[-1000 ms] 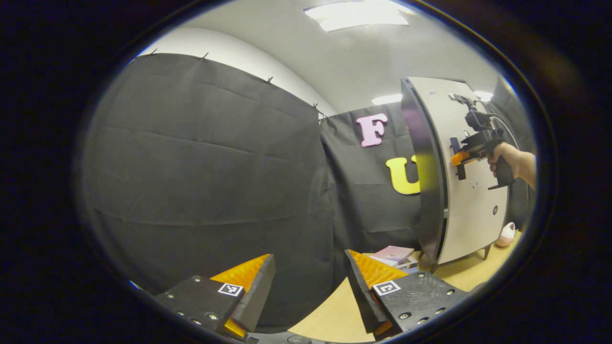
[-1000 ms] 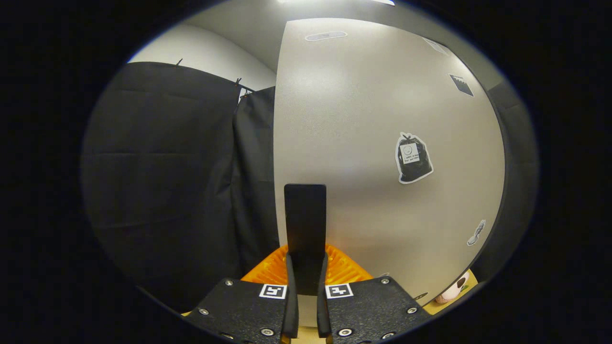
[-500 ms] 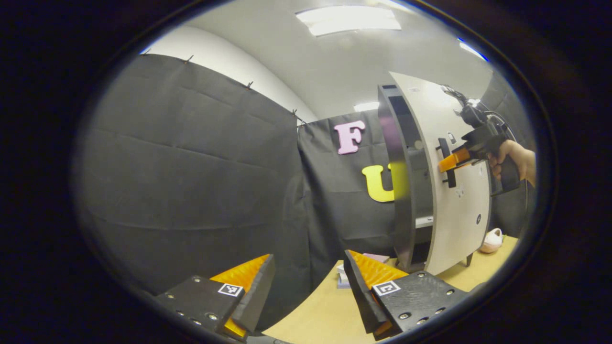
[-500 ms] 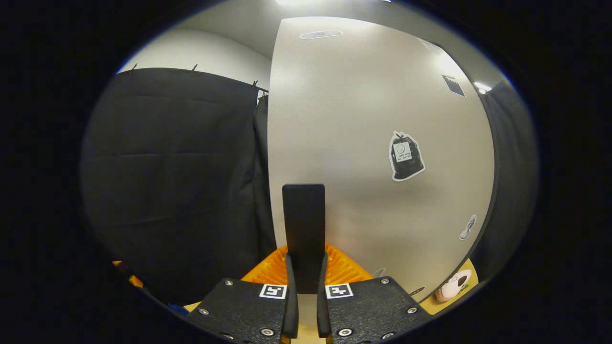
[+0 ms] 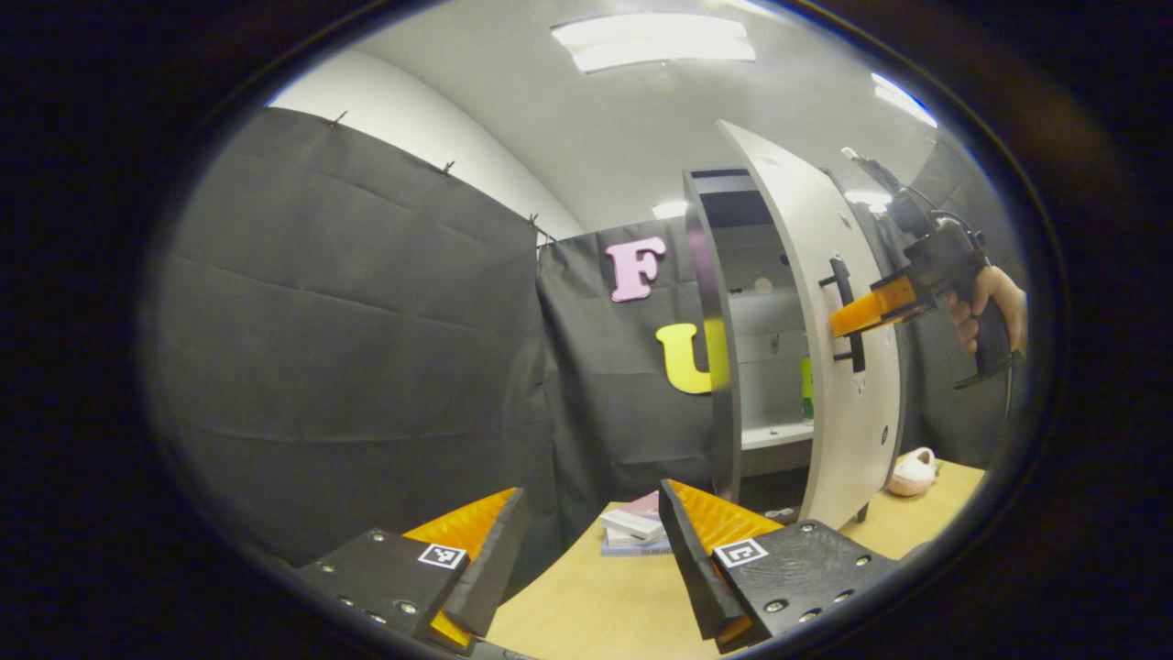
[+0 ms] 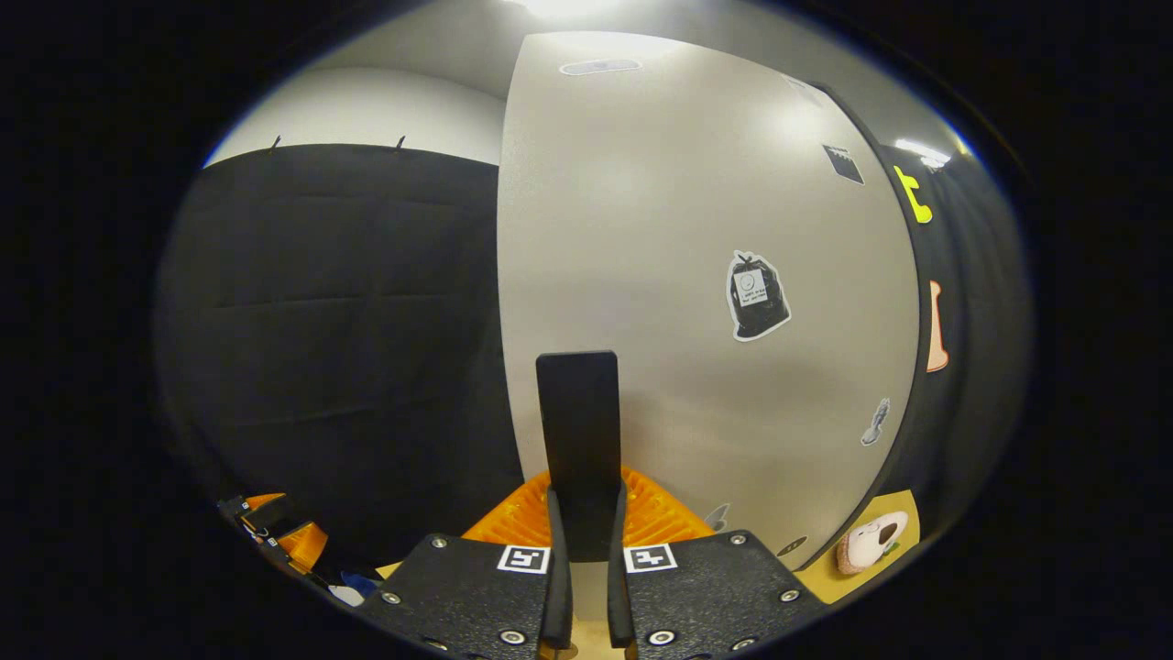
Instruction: Open the cabinet door with the right hand, grasp the bottle in the cabinet with the left hand and place it on the coaster, then close the cabinet door with the right hand.
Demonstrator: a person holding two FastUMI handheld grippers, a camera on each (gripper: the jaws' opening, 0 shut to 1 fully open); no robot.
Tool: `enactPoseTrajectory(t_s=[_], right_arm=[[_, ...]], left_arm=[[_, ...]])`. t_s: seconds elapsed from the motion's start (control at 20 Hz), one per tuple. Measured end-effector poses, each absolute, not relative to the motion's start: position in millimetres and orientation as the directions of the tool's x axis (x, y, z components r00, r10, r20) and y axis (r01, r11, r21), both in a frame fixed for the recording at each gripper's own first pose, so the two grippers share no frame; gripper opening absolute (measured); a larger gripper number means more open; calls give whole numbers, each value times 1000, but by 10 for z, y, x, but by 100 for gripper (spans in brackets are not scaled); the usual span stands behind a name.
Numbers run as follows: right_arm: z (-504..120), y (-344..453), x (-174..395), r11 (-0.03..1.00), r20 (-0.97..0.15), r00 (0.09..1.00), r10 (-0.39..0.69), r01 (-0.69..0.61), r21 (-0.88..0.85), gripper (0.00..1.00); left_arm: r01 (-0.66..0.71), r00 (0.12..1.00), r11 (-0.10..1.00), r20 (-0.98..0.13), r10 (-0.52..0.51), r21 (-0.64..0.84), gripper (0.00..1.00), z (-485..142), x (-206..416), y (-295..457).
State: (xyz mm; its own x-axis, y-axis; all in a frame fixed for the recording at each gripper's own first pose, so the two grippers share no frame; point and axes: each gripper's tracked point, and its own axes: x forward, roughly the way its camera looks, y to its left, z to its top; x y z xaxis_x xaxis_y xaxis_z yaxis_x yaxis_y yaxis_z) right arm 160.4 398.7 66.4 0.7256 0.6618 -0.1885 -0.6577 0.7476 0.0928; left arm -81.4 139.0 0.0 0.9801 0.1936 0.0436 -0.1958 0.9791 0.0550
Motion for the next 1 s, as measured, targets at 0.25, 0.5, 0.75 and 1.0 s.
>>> enactPoseTrajectory(t_s=[0.25, 0.5, 0.75, 1.0], right_arm=[[690, 3861, 1506, 729, -189, 707, 682, -679, 90, 16], [693, 3714, 1446, 717, -186, 695, 695, -691, 93, 15], [733, 3515, 1344, 718, -173, 699, 694, -690, 93, 15], [790, 3294, 1264, 731, -168, 713, 681, -677, 88, 15]], left_arm=[[-141, 989, 989, 58, 138, 52, 85, 75, -700, 1002], [-85, 995, 996, 62, 83, 40, 85, 101, -569, 601], [-36, 997, 999, 68, 34, 37, 85, 148, -452, 233], [11, 998, 1000, 58, -12, 21, 82, 130, -371, -127]])
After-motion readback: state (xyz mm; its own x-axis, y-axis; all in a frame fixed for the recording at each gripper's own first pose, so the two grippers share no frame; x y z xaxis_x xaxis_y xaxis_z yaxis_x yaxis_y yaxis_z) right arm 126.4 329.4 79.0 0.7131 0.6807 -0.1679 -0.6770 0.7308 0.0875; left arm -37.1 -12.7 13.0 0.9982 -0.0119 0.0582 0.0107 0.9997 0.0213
